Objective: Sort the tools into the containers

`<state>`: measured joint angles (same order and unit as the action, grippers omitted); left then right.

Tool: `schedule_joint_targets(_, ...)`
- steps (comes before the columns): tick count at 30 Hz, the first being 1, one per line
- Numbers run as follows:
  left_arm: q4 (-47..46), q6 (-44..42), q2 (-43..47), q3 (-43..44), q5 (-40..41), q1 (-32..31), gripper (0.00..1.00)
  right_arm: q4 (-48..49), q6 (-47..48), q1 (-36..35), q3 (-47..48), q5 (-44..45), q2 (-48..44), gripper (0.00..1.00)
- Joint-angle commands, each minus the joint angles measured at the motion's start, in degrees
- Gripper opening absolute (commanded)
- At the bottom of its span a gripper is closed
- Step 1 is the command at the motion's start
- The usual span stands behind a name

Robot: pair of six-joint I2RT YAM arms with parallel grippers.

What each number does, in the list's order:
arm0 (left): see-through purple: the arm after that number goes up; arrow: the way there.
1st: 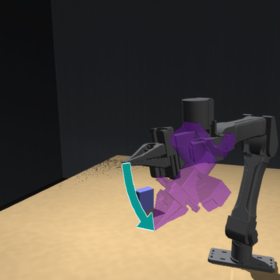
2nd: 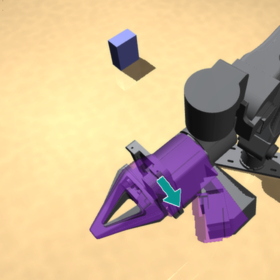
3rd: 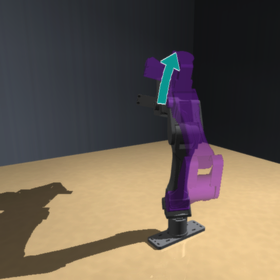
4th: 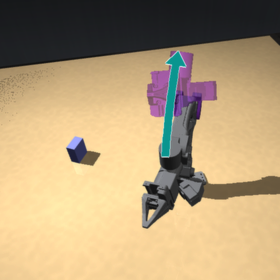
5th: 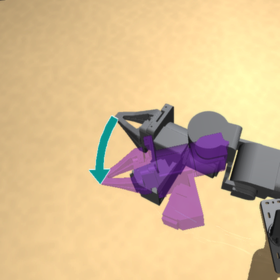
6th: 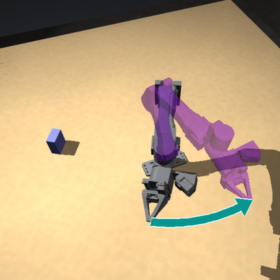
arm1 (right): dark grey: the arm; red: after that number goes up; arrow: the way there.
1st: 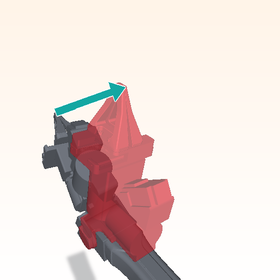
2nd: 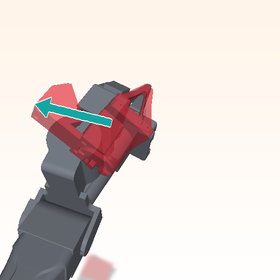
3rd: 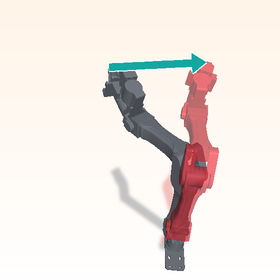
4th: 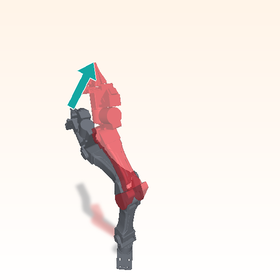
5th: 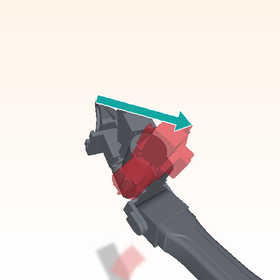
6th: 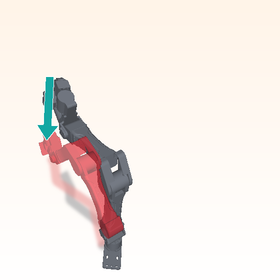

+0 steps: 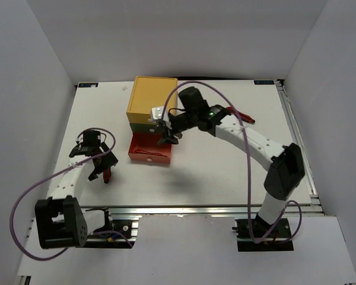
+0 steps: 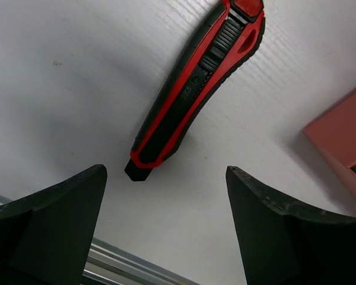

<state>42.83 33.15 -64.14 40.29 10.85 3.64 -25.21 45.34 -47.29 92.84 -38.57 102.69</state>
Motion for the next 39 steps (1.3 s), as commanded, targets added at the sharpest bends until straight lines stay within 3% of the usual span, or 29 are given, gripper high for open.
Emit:
schedule_joint_targets(1,-1.7,-4.7,-4.8,4.1,-1.0,0.2,0.93,-1.9,-3.0,2.8,-1.6,-8.7,-7.7,0.59)
schedule_joint_targets(9,-3.7,-11.9,-18.7,11.1,-0.1,0.6,0.92,2.5,-8.4,9.5,-10.5,-12.7,-17.0,0.61)
schedule_joint_targets(12,-4.3,-14.9,-23.6,12.5,-2.1,0.6,0.83,3.7,-9.4,11.8,-12.8,-12.9,-19.6,0.61)
schedule_joint_targets(14,-4.5,-16.7,-26.5,13.0,-3.8,0.6,0.71,3.9,-10.4,13.4,-13.7,-13.2,-20.3,0.62)
schedule_joint_targets(19,-6.1,-17.0,-28.2,11.3,-4.4,0.6,0.69,5.6,-12.8,16.6,-15.8,-14.4,-21.7,0.62)
schedule_joint_targets(22,-6.7,-16.7,-27.5,10.3,-3.1,0.6,0.6,6.4,-13.8,17.8,-16.5,-14.8,-22.3,0.61)
schedule_joint_targets(26,-6.4,-15.7,-25.5,10.6,-2.5,0.6,0.27,6.6,-14.8,18.5,-16.7,-15.0,-23.2,0.62)
schedule_joint_targets(28,-6.1,-14.5,-23.8,10.8,-2.6,0.6,0.21,6.5,-14.9,18.9,-16.7,-15.2,-23.9,0.62)
schedule_joint_targets(29,-5.9,-14.0,-22.8,10.9,-2.9,0.6,0.15,6.5,-15.0,19.1,-16.6,-15.3,-24.2,0.62)
schedule_joint_targets(30,-5.4,-13.5,-20.4,10.9,-3.2,0.6,0.04,6.4,-15.3,19.3,-16.6,-15.4,-24.7,0.61)
schedule_joint_targets(31,-5.1,-12.1,-19.1,10.9,-3.5,0.6,0.0,6.4,-15.5,19.6,-16.5,-15.4,-24.9,0.62)
schedule_joint_targets(35,-4.9,-5.1,-9.3,8.8,-9.1,0.6,0.0,6.2,-16.1,20.6,-16.9,-15.1,-26.3,0.61)
schedule_joint_targets(39,-11.6,6.6,3.1,3.1,-21.9,0.5,0.0,7.9,-17.7,22.8,-18.7,-13.1,-27.9,0.62)
